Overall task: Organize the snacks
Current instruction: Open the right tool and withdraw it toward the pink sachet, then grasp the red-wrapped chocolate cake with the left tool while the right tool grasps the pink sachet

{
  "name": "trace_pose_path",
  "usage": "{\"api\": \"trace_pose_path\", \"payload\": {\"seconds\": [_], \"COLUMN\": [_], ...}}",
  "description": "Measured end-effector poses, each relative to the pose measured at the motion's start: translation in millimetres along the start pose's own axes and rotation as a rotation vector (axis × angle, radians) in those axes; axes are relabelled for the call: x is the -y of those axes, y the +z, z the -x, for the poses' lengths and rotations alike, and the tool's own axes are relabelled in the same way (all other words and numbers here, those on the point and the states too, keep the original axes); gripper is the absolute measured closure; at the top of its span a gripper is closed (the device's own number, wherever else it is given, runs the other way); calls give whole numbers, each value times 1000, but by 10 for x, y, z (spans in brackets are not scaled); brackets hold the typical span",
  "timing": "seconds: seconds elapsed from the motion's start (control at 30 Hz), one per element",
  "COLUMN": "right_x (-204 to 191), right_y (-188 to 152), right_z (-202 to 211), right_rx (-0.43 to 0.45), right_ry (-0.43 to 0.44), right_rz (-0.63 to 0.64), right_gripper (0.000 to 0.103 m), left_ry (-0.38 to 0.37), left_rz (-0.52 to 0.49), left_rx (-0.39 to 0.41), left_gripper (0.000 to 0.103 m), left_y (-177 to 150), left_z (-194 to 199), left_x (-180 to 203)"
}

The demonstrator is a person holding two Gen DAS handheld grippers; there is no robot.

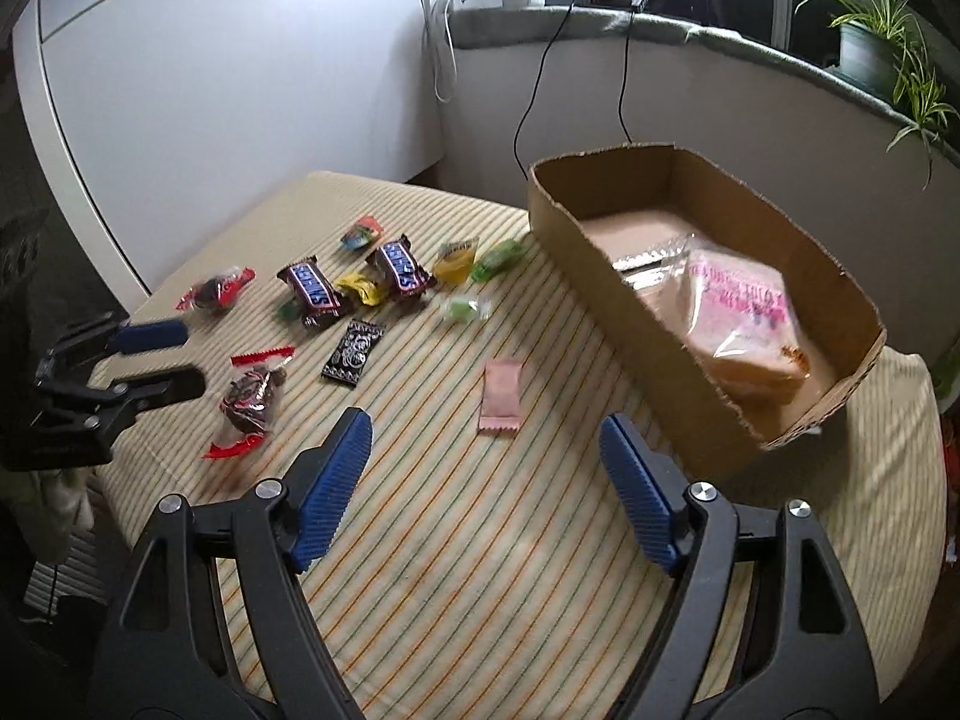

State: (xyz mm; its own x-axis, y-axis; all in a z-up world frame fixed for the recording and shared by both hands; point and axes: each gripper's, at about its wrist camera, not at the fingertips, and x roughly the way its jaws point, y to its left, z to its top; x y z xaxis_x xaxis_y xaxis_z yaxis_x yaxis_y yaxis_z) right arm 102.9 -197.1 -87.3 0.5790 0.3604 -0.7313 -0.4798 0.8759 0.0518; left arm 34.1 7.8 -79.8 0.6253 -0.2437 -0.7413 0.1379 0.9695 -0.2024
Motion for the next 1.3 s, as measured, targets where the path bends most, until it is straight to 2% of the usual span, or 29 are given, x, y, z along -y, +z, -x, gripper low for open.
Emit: {"api": "trace_pose_path", "payload": {"seconds": [0.13, 0.23, 0.47, 0.6, 0.7, 0.83, 0.93, 1.07, 1.2, 1.23, 1.3], "right_x": [-13, -11, 30, 77, 85, 52, 36, 14, 12, 16, 23], "right_y": [-34, -30, 23, 55, 74, 110, 141, 142, 155, 155, 157], "right_z": [-131, -225, -490, -678, -792, -863, -891, -902, -929, -928, -930], "right_rx": [-35, -57, -108, -141, -158, -157, -159, -159, -162, -162, -163], "right_ry": [-13, -10, -15, -26, -29, -53, -64, -81, -84, -83, -83], "right_rz": [6, 3, -21, -49, -57, -35, -22, 9, 25, 26, 30], "right_gripper": [22, 22, 31, 42, 47, 48, 56, 62, 73, 73, 76], "left_ry": [-43, -47, -50, -19, 1, 16, 36, 72, 73, 68, 68], "left_rz": [48, 59, 66, 39, 24, 22, 27, 27, 35, 30, 25], "left_rx": [-30, -41, -59, -56, -48, -45, -39, -41, -41, -37, -37], "left_gripper": [40, 40, 40, 39, 39, 39, 33, 34, 45, 52, 57], "left_y": [-90, -88, -7, 31, 63, 101, 119, 118, 104, 101, 95], "left_z": [-55, -128, -310, -389, -417, -444, -454, -505, -522, -511, -507], "left_x": [-2, 19, 93, 156, 179, 182, 155, 81, 21, 19, 12]}}
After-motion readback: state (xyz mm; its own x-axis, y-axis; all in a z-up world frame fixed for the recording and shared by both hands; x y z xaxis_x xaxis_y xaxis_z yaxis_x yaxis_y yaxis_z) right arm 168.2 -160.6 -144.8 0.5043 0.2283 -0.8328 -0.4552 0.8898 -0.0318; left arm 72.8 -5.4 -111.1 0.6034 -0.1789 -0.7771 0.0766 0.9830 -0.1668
